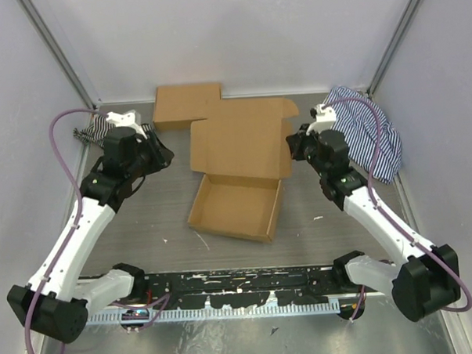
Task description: Fold the paper box
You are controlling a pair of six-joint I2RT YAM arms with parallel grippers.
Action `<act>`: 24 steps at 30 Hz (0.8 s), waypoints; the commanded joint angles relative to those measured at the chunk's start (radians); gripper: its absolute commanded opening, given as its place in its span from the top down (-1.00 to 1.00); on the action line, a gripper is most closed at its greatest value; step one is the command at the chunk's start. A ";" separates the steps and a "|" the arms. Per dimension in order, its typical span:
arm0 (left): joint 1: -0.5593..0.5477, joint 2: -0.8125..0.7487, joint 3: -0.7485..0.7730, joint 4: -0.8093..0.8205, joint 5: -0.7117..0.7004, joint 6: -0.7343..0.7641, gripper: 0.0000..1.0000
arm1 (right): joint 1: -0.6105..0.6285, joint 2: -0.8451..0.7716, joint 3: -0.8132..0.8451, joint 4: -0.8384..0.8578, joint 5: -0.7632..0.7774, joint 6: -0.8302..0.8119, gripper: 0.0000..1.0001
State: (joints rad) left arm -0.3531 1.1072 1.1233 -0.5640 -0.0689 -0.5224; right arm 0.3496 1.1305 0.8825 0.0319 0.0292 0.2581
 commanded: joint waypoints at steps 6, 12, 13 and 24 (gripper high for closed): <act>0.005 0.001 -0.167 0.303 0.068 0.060 0.01 | 0.000 -0.157 -0.270 0.381 -0.063 -0.060 0.98; 0.004 0.127 -0.144 0.397 0.099 0.081 -0.01 | 0.001 -0.236 -0.315 0.401 -0.124 -0.102 0.98; 0.004 0.142 -0.134 0.401 0.104 0.083 -0.01 | 0.002 -0.242 -0.311 0.395 -0.127 -0.107 0.98; 0.004 0.241 -0.080 0.386 0.094 0.087 -0.02 | 0.002 -0.275 -0.302 0.352 -0.159 -0.118 0.98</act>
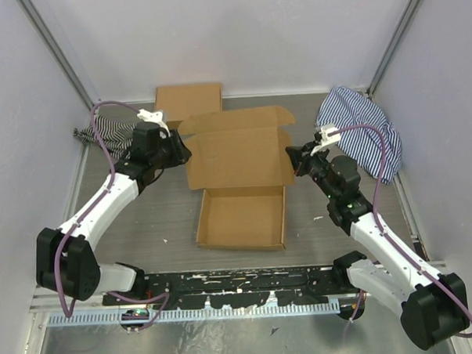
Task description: Fold the paper box
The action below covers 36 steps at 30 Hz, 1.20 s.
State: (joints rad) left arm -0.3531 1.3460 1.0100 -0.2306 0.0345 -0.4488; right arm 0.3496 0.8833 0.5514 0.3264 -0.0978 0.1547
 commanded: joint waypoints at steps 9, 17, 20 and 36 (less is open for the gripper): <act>0.005 0.030 0.040 0.141 0.066 -0.029 0.51 | 0.002 -0.002 0.051 0.027 -0.046 -0.021 0.98; 0.002 -0.004 0.083 0.067 0.096 -0.025 1.00 | 0.003 0.050 0.187 -0.152 0.028 0.000 0.92; -0.010 -0.085 0.052 0.115 0.110 0.005 1.00 | 0.003 0.045 0.259 -0.259 0.043 0.019 0.74; -0.187 -0.402 -0.377 0.679 0.077 0.386 1.00 | 0.001 0.012 0.482 -0.853 0.556 0.205 -0.12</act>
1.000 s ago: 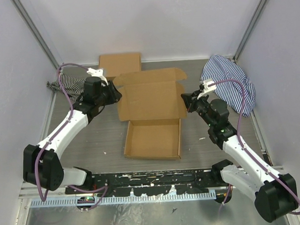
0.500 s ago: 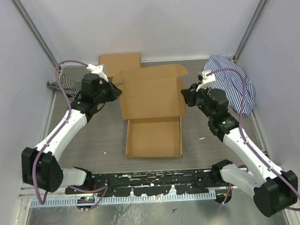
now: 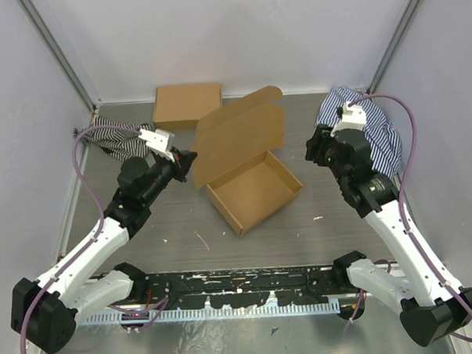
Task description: Fold the paper box
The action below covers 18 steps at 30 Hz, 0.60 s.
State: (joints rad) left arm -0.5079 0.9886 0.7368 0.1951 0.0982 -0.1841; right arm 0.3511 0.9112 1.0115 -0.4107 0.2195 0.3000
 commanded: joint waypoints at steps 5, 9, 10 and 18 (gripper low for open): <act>-0.060 -0.040 -0.100 0.247 0.097 0.224 1.00 | -0.002 0.065 0.050 -0.060 0.188 -0.020 -0.23; -0.061 -0.040 -0.071 0.177 0.138 0.309 1.00 | -0.022 0.198 0.177 -0.072 0.023 -0.159 -0.35; -0.061 -0.041 -0.063 0.158 0.143 0.333 1.00 | -0.032 0.232 0.219 -0.087 -0.012 -0.183 -0.35; -0.061 -0.081 -0.038 0.096 0.165 0.465 1.00 | -0.247 0.496 0.538 -0.154 -0.061 -0.208 -0.36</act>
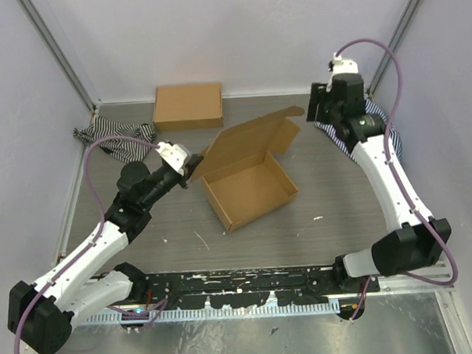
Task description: Fold the paper box
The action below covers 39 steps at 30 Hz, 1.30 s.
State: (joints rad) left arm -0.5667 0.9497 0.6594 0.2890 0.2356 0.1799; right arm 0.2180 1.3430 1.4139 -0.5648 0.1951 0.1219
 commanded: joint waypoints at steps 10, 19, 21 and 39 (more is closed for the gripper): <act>-0.002 -0.014 0.009 0.071 0.019 0.116 1.00 | -0.185 0.363 0.162 0.088 -0.426 0.045 -0.04; -0.002 0.027 -0.017 0.140 -0.031 0.072 1.00 | -0.103 0.363 0.028 0.164 -0.448 -0.011 -0.01; -0.002 0.033 -0.018 0.144 -0.033 0.070 1.00 | -0.096 0.361 0.018 0.168 -0.473 -0.015 -0.01; -0.015 0.069 -0.111 0.314 -0.213 -0.133 0.96 | 0.020 0.131 -0.192 0.230 -0.482 -0.028 0.01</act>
State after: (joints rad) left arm -0.5644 1.0061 0.6006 0.4660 0.0822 0.1287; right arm 0.2043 1.5616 1.2430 -0.4129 -0.2535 0.1089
